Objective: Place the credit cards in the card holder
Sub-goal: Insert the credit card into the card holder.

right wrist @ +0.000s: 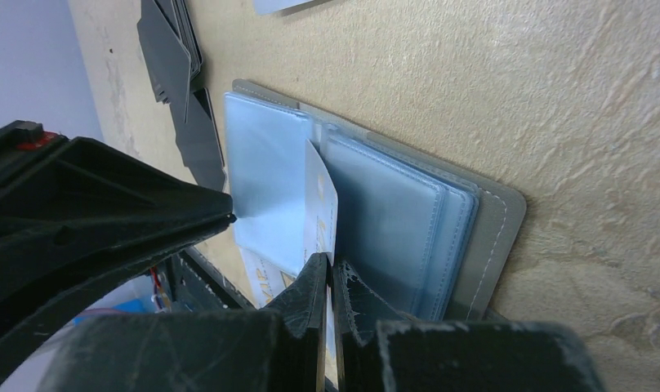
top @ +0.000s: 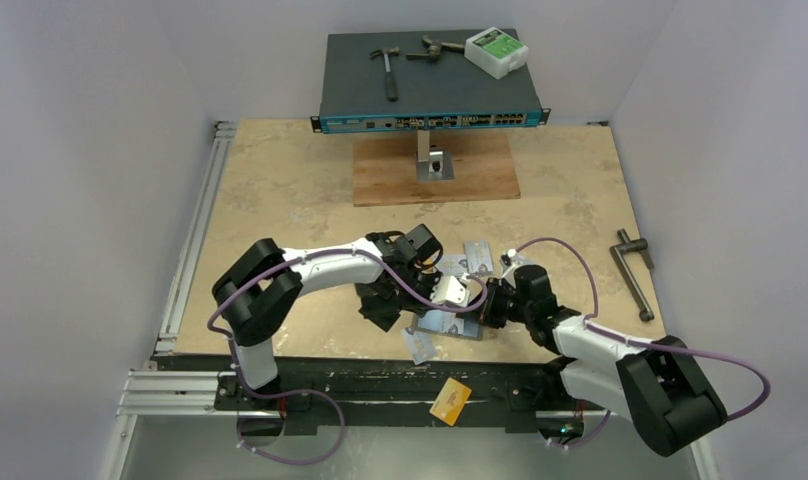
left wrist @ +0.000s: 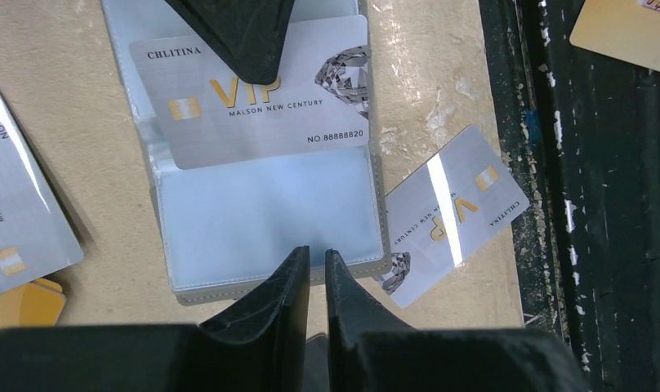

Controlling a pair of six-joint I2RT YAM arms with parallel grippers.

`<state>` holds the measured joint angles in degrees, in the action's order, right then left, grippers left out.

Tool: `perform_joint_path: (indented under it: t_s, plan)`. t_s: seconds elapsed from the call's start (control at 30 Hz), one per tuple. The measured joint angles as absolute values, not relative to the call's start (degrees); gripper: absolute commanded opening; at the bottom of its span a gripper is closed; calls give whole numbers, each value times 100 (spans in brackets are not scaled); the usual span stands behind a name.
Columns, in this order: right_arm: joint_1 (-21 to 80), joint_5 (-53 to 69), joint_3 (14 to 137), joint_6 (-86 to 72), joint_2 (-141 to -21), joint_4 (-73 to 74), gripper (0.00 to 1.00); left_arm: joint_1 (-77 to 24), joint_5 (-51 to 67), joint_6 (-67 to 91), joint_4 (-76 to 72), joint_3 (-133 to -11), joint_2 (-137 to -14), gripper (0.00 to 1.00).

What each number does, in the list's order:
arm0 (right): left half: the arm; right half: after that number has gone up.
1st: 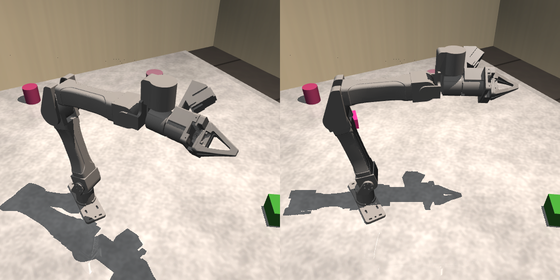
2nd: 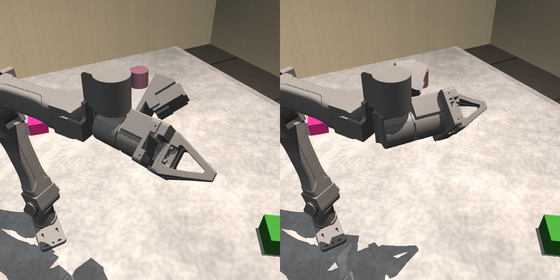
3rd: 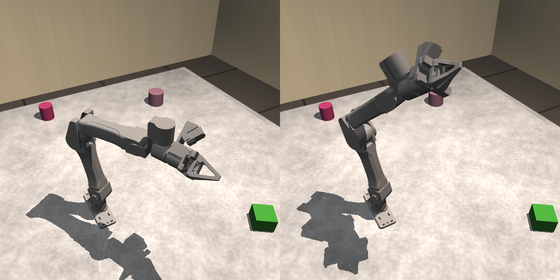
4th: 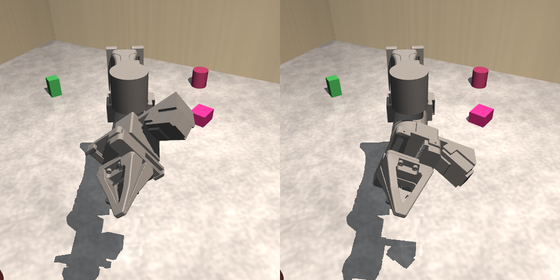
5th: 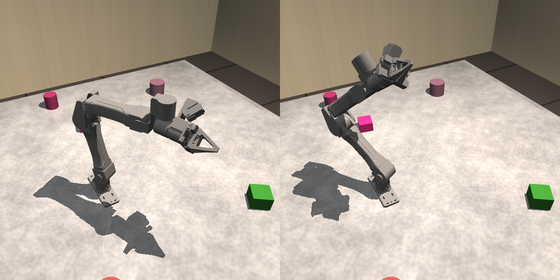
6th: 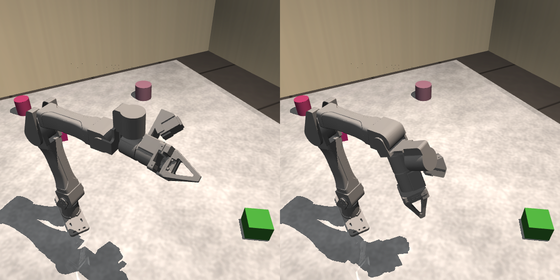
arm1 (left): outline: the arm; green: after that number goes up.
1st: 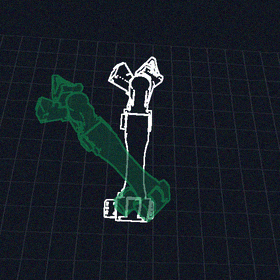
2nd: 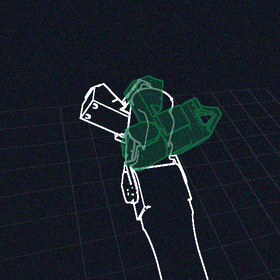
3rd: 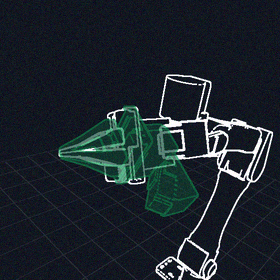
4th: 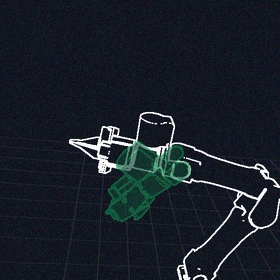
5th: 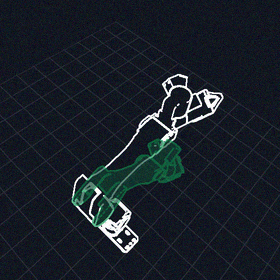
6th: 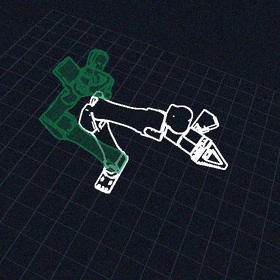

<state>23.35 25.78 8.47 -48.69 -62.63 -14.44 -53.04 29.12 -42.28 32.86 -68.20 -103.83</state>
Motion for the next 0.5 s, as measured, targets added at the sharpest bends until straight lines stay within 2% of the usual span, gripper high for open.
perform_joint_path:
  t_s: [0.5]
  plan:
    - [2333, 2639, 919, -4853, -6449, -1525, 0, -5341, 2526, -4637, 2783, -6473, -10436, 10]
